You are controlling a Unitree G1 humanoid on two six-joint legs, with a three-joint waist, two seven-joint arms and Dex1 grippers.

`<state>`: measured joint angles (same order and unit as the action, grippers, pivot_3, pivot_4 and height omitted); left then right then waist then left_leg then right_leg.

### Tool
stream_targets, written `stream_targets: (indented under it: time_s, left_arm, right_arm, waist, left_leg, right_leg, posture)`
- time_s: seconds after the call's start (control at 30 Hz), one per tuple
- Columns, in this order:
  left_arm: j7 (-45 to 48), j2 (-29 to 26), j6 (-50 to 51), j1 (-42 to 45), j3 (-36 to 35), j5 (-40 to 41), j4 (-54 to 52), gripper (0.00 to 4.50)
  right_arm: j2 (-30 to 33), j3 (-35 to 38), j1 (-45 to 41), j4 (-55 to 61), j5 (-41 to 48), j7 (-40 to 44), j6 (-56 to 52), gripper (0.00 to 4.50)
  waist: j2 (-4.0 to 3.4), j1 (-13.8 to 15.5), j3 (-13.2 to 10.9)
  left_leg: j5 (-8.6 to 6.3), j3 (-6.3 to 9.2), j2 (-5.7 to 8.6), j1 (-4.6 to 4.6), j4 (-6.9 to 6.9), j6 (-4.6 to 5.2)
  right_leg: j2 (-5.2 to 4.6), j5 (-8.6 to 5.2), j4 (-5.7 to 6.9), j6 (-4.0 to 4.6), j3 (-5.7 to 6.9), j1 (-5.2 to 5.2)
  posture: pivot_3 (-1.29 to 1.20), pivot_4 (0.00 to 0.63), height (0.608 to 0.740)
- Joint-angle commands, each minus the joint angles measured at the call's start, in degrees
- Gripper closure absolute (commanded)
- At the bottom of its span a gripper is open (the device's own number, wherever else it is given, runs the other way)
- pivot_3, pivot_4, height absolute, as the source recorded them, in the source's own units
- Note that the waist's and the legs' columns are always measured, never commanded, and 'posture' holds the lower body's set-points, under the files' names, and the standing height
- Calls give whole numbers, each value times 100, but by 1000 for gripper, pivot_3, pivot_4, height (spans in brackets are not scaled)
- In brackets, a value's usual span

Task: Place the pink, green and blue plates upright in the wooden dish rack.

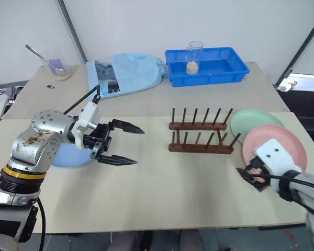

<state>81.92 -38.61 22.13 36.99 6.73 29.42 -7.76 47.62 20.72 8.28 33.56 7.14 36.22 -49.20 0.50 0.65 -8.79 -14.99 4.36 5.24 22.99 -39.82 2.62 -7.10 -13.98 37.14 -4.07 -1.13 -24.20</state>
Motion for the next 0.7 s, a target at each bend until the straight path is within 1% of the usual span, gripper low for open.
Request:
stream_targets:
  time_s: [0.03,0.13,0.17,0.3,0.43,0.57,0.6,0.7]
  left_arm:
    - [-63,24,-177,-4,-2,-42,-173,0]
    - [-107,74,-200,13,40,-43,-204,0]
    - [-112,81,-205,18,48,-44,-212,0]
    - [-133,80,-219,35,51,-38,-206,0]
    - [-144,76,-245,39,59,-50,-183,0]
    - [-163,72,-282,40,60,-63,-149,0]
    - [-166,71,-293,39,60,-64,-140,0]
    - [-203,54,-289,30,30,-54,-134,0]
  right_arm:
    - [-177,-352,-258,-379,-462,-643,301,69]
    - [-317,-467,-411,-710,-639,-923,474,69]
    - [-351,-462,-444,-773,-670,-990,497,309]
    - [-428,-393,-502,-780,-657,-1082,446,1544]
    - [-493,-341,-488,-675,-586,-1100,307,2901]
    - [-657,-179,-477,-390,-459,-1134,-70,4286]
    - [-679,-150,-482,-332,-457,-1146,-130,4489]
    - [-588,49,-484,59,-495,-1176,-320,4489]
  waist:
    - [0,1,0]
    - [-1,8,0]
    - [-1,8,0]
    - [-1,-2,0]
    - [-1,-1,0]
    - [-1,-1,1]
    - [-1,-2,1]
    - [-1,2,1]
  left_leg:
    - [0,-1,0,-1,1,0]
    - [0,-1,1,3,2,1]
    - [-1,-1,2,3,1,1]
    - [-1,-1,3,1,2,2]
    - [-1,-1,2,0,3,2]
    - [-2,-1,2,0,2,3]
    - [-2,-1,2,-1,2,3]
    - [-2,-1,2,-1,2,3]
  right_leg:
    - [0,0,0,0,-1,-1]
    - [1,0,0,0,1,-4]
    - [-1,0,-1,0,0,-4]
    - [0,0,-1,0,0,-2]
    - [2,0,-1,0,0,-2]
    - [2,0,-1,0,0,0]
    - [2,0,-1,0,0,-1]
    - [3,0,-1,0,0,1]
  posture:
    - [0,150,740]
    - [0,150,740]
    - [0,150,740]
    - [0,150,740]
    - [0,150,740]
    - [0,150,740]
    - [0,150,740]
    - [0,150,740]
